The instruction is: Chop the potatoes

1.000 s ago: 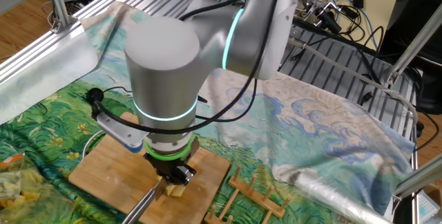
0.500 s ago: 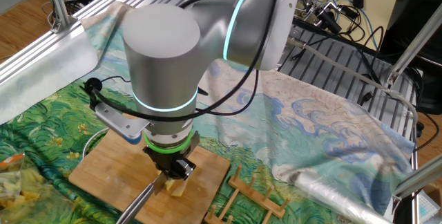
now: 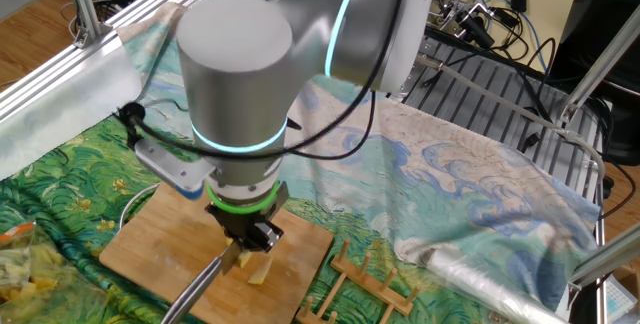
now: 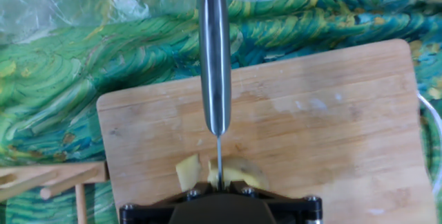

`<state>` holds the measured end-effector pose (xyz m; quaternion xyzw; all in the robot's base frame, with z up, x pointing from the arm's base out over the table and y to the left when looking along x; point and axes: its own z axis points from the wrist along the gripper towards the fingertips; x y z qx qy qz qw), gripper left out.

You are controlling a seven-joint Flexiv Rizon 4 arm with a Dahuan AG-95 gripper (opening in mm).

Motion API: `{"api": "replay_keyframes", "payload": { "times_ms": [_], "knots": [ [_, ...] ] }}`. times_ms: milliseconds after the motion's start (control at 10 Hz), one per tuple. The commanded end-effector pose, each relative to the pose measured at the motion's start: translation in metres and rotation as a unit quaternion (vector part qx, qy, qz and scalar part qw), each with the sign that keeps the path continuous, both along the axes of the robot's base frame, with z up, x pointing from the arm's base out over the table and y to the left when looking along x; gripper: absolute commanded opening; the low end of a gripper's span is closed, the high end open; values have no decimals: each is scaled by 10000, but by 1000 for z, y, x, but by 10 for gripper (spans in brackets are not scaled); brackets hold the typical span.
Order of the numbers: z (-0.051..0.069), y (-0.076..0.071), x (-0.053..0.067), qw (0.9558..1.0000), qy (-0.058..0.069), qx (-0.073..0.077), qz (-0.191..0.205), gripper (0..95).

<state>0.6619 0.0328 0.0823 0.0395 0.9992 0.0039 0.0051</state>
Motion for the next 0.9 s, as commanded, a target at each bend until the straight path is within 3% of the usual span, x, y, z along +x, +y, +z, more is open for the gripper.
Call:
{"api": "replay_keyframes", "payload": {
  "times_ms": [100,200,400,500,600,800,900],
  "knots": [
    [3,-1,-1,10000,4,33,-21,0],
    [-3,-1,0,10000,0,94,-16,0],
    [-43,5,6,9997,-160,187,-5,0],
    [-79,8,11,9988,-439,226,-26,0],
    [-85,8,11,9991,-391,191,-24,0],
    [-77,8,11,9993,-337,174,-33,0],
    [-79,8,11,9992,-358,173,-31,0]
  ]
}}
